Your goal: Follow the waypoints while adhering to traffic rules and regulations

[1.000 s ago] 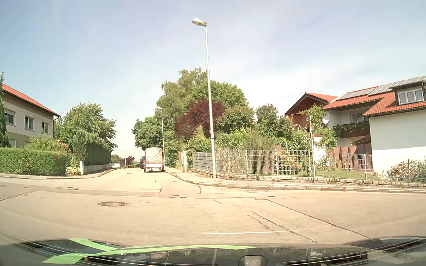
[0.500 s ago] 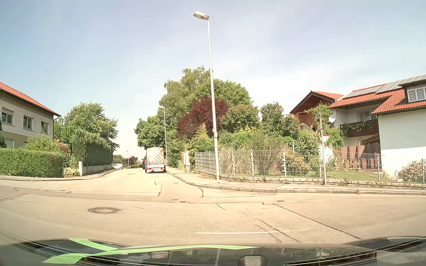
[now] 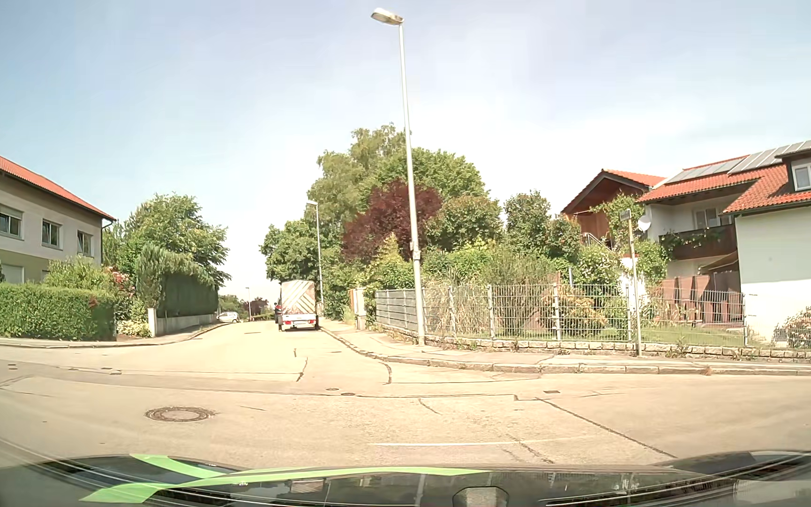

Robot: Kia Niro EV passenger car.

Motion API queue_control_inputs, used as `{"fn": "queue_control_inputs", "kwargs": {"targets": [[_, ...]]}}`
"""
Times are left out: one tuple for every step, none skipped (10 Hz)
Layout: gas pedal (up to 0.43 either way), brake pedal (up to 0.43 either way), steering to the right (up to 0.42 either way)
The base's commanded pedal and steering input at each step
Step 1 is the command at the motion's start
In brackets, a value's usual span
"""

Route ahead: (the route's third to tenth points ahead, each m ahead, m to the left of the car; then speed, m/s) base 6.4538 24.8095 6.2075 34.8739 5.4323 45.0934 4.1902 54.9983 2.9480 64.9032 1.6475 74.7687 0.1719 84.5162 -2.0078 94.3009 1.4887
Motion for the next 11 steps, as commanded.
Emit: {"fn": "queue_control_inputs", "kwargs": {"targets": [[0.000, 0.018, -0.062], [0.000, 0.037, -0.062], [0.000, 0.049, -0.061], [0.000, 0.049, -0.062], [0.008, 0.049, -0.062], [0.039, 0.055, -0.061], [0.047, 0.055, -0.061], [0.067, 0.061, -0.061], [0.079, 0.067, -0.061], [0.079, 0.073, -0.061], [0.079, 0.067, -0.061]]}}
